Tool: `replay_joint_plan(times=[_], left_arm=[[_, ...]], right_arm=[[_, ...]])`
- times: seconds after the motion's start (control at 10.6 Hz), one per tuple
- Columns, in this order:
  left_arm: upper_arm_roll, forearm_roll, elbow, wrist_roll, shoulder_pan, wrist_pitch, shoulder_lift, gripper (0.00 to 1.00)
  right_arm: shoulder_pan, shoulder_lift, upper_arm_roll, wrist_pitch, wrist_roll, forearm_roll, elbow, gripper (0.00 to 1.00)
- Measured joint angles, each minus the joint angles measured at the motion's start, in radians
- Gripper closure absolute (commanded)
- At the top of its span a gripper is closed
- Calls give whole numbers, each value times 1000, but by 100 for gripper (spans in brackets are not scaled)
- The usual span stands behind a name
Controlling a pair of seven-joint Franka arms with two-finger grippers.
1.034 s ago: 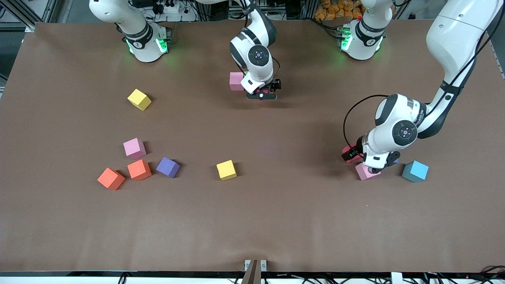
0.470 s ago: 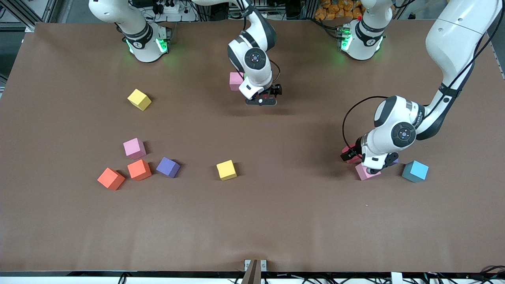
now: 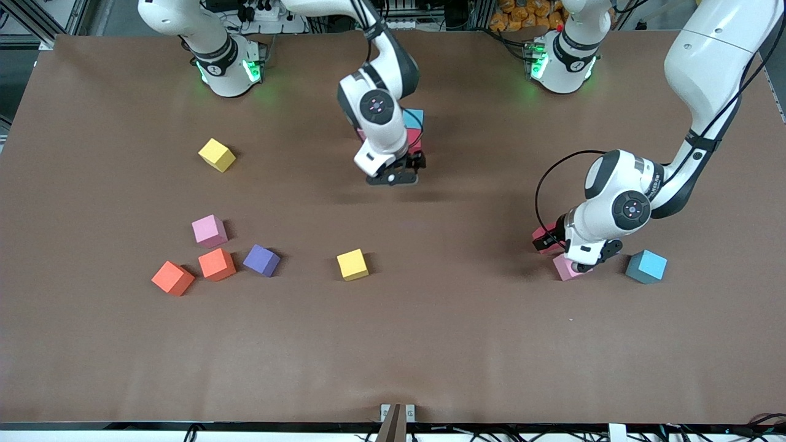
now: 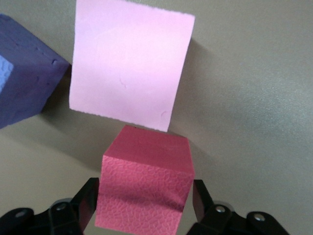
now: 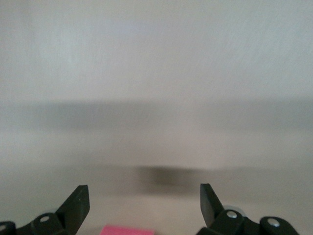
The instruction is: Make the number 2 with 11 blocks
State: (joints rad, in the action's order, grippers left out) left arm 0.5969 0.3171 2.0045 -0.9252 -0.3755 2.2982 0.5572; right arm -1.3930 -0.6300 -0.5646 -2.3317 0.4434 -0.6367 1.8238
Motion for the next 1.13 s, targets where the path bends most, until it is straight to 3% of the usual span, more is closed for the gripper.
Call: replay_joint_plan(times=[0.38, 0.75, 1.13], left_arm=[[2, 13, -24, 3, 5, -48, 0, 42], [9, 13, -38, 4, 25, -87, 0, 43], [19, 13, -73, 4, 106, -149, -4, 43]], right_arm=[[116, 0, -37, 7, -319, 8, -36, 0], [245, -37, -29, -2, -370, 156, -129, 0], [292, -160, -4, -171, -407, 164, -175, 0]])
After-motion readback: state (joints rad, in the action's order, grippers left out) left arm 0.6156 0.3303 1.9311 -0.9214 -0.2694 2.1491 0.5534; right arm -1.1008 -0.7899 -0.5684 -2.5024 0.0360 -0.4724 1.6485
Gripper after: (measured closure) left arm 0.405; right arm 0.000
